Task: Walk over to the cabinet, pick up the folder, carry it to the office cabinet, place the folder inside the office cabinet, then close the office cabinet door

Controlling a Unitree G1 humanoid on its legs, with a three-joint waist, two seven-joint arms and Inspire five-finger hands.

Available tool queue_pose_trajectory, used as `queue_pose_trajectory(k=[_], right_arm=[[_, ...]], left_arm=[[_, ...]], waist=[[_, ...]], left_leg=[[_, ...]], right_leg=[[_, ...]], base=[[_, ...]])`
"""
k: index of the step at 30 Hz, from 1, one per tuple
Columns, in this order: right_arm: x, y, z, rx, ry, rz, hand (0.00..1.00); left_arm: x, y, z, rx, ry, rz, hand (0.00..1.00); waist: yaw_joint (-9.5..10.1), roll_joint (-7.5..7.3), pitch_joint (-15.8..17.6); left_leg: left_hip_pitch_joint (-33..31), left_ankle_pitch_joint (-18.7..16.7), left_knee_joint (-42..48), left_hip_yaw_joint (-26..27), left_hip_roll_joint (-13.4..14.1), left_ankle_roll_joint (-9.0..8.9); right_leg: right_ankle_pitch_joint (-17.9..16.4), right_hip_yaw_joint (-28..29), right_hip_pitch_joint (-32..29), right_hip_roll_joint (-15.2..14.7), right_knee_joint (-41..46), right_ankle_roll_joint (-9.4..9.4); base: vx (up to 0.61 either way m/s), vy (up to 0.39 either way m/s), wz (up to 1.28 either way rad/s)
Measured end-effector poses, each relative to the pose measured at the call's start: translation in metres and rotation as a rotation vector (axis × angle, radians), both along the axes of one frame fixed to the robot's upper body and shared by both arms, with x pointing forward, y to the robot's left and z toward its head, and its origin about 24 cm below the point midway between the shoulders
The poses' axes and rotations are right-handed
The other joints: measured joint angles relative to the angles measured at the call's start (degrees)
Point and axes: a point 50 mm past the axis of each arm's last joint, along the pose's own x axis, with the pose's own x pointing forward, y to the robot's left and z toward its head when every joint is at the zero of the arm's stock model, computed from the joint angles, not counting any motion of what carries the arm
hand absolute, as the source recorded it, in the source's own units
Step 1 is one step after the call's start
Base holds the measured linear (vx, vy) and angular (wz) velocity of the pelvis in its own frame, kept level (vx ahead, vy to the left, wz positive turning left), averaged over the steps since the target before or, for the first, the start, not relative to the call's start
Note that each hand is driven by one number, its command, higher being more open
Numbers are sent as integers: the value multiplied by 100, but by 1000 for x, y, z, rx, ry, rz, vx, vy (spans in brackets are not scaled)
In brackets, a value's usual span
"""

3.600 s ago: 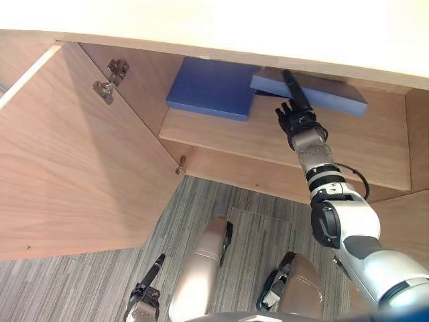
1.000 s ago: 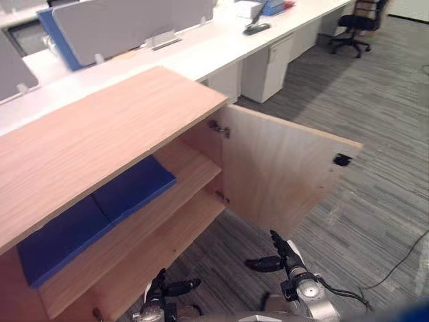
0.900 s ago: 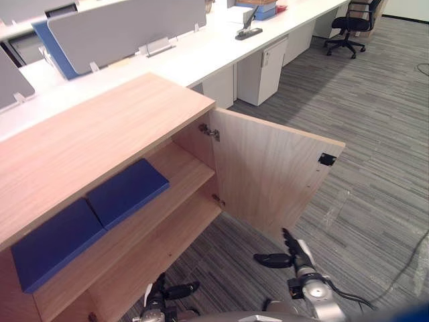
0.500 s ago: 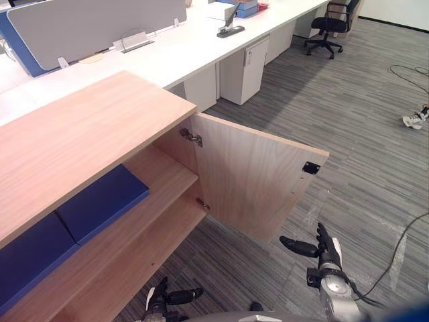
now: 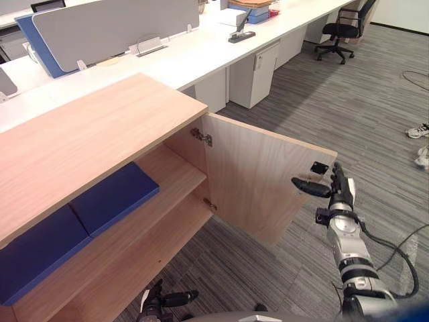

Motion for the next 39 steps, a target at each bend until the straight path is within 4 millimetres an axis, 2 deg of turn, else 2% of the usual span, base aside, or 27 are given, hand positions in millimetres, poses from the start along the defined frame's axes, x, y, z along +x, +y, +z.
queue_pose_trajectory(k=[5,12,14,15,16,17,18,19,22,24,25,26,29,30,34,39], right_arm=[[13,3,8,35,-25,-14,100],[16,9,3,18,19,54,100],[18,15,0,-2,42,106,100],[20,23,-2,-19,61,160,100],[23,28,0,-29,62,192,100],[26,33,2,-35,58,218,100],[32,42,7,-49,42,270,100],[34,45,10,-56,30,288,100],[36,56,13,-42,3,324,100],[38,74,18,-23,-33,365,100],[40,80,21,-26,-51,387,100],[41,89,26,-23,-77,424,100],[39,92,24,-35,-66,439,100],[39,91,25,-46,-64,459,100],[40,91,35,-116,-88,544,100],[39,91,37,-173,-77,591,100]], left_arm=[[-2,3,0,2,10,5,100],[-3,5,0,1,11,12,100],[-3,7,0,0,8,33,100],[-4,10,0,2,5,59,100],[-7,10,0,-1,9,78,100],[-11,9,-1,-6,17,87,100],[-19,3,-4,-23,34,108,100],[-21,1,-4,-31,38,118,100],[-22,11,-3,-8,34,158,100],[-27,16,-3,4,40,191,100],[-28,15,-3,-1,39,203,100],[-29,13,-3,-8,34,224,100],[-33,15,-3,-4,33,243,100],[-35,16,-3,0,38,241,100],[-41,20,-3,13,55,232,100],[-39,20,-3,24,58,201,100]], waist=[[2,-1,0],[-8,-9,6],[-4,-24,39],[65,-38,91],[159,0,140],[208,46,163],[265,210,157],[289,251,162],[267,7,355],[249,-97,413],[249,-70,425],[245,-29,460],[258,-12,448],[249,-18,446],[197,-92,398],[174,-77,366]], left_leg=[[2,2,-26,-4,-13,0],[-7,-12,30,25,-30,0],[-191,-274,579,19,0,-3],[-367,-592,1210,-380,-19,167],[-429,-831,1478,-897,-65,245],[-436,-1025,1635,-1254,-97,235],[-477,-1354,1820,-1747,-82,146],[-503,-1463,1855,-1837,-78,19],[-573,-1509,1902,-1472,-301,27],[-608,-1419,1987,-1123,-375,106],[-612,-1396,2002,-1059,-342,120],[-535,-1397,1985,-1030,-370,119],[-349,-1382,1801,-1042,-425,106],[-326,-1329,1662,-1042,-413,100],[-348,-1121,1168,-1051,-344,50],[-210,-1030,999,-1068,-186,-29]], right_leg=[[5,1,3,-3,-22,-1],[19,51,0,-18,-26,1],[23,161,-3,-26,11,1],[64,417,-11,-3,61,-14],[109,635,-25,52,69,-10],[144,818,-60,117,61,-1],[226,1139,-197,254,53,42],[245,1288,-280,322,48,69],[435,1819,-577,201,62,196],[477,1813,-853,73,243,152],[419,1586,-965,-20,435,69],[208,995,-1126,-150,965,-23],[122,926,-1065,-145,1062,30],[156,915,-1003,-126,885,57],[730,871,-726,-25,-219,7],[890,818,-539,137,-558,-35]], base=[[3,20,0],[-5,25,-2],[-38,37,-36],[-62,27,-86],[-90,31,-111],[-162,108,-145],[-143,102,-134],[-195,195,-133],[-138,160,-80],[-75,127,-66],[-22,45,-34],[-14,5,-10],[-6,-24,3],[-22,-56,-2],[16,-49,-4],[112,-31,0]])
